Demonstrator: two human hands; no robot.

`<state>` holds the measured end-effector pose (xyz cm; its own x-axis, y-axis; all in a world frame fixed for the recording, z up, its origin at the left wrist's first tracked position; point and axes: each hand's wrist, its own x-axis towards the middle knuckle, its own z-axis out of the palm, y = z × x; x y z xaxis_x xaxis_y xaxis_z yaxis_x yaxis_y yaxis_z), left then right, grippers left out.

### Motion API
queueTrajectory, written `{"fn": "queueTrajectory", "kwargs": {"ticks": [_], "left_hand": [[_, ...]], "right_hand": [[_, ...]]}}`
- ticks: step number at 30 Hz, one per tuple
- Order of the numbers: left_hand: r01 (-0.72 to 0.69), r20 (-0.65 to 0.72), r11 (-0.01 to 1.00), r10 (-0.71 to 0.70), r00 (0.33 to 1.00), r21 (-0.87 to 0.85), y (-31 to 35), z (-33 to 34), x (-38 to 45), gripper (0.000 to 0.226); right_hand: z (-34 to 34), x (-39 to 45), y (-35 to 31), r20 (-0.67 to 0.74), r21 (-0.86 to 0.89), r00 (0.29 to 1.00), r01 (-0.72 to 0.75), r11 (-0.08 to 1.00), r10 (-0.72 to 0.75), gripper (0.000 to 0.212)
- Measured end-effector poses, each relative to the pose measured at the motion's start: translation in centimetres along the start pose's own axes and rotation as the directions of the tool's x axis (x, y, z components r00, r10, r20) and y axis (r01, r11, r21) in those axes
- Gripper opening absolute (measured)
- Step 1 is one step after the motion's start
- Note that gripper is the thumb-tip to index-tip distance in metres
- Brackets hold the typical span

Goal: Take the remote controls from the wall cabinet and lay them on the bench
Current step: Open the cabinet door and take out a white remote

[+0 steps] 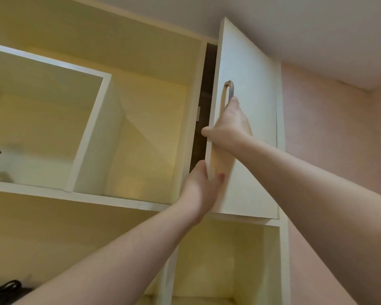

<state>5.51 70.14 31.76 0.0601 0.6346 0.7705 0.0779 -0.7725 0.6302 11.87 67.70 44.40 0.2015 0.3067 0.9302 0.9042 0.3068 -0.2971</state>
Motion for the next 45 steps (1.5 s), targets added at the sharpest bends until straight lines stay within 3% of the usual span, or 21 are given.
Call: {"fn": "queueTrajectory", "kwargs": {"ticks": [6, 13, 17, 20, 25, 27, 30, 33, 35, 40, 45], "left_hand": [[-0.082, -0.009, 0.996, 0.082, 0.997, 0.034, 0.8, 0.7, -0.8, 0.014], [-0.117, 0.034, 0.993, 0.116, 0.993, 0.015, 2.5, 1.5, -3.0, 0.013], [-0.174, 0.085, 0.985, 0.173, 0.981, 0.015, 4.4, 2.7, -4.9, 0.046], [-0.245, 0.150, 0.969, 0.238, 0.960, 0.029, 6.1, 4.7, -6.4, 0.065], [-0.312, 0.208, 0.937, 0.278, 0.938, 0.155, 8.8, 10.1, -8.3, 0.084], [-0.320, 0.199, 0.932, 0.286, 0.937, 0.170, 9.3, 12.1, -8.6, 0.086], [-0.352, 0.219, 0.906, 0.303, 0.927, 0.234, 9.9, 15.0, -8.6, 0.089], [-0.373, 0.299, 0.876, 0.283, 0.911, 0.306, 10.3, 17.7, -8.5, 0.088], [-0.399, 0.333, 0.853, 0.288, 0.898, 0.338, 10.0, 18.9, -8.4, 0.083], [-0.370, 0.284, 0.892, 0.295, 0.912, 0.261, 8.8, 19.5, -8.7, 0.061], [-0.328, 0.284, 0.769, 0.198, 0.938, 0.549, 7.6, 16.8, -8.8, 0.055]], "right_hand": [[-2.3, -0.6, 0.6, -0.015, -0.089, 0.998, 0.052, 0.995, -0.053, 0.077], [-5.3, -1.1, 1.7, 0.029, -0.013, 0.998, 0.054, 0.998, -0.054, 0.084], [-8.4, -1.3, 3.3, 0.063, 0.113, 0.995, 0.076, 0.991, -0.083, 0.081], [-12.1, -1.5, 5.6, 0.073, 0.234, 0.990, 0.101, 0.967, -0.121, 0.067], [-17.1, -2.3, 10.9, 0.140, 0.401, 0.980, 0.072, 0.913, -0.139, 0.048], [-18.3, -2.9, 12.7, 0.105, 0.293, 0.980, 0.130, 0.947, -0.167, 0.064], [-20.1, -3.8, 14.3, 0.041, -0.031, 0.959, 0.282, 0.959, -0.281, 0.081], [-21.3, -4.3, 16.6, 0.165, -0.376, 0.895, 0.445, 0.813, -0.413, 0.073], [-21.8, -4.7, 18.7, 0.280, -0.497, 0.856, 0.517, 0.698, -0.435, 0.062], [-22.6, -6.2, 21.8, 0.277, -0.539, 0.810, 0.576, 0.615, -0.517, 0.057], [-22.6, -6.6, 21.3, 0.287, -0.534, 0.831, 0.551, 0.641, -0.476, 0.052]]}}
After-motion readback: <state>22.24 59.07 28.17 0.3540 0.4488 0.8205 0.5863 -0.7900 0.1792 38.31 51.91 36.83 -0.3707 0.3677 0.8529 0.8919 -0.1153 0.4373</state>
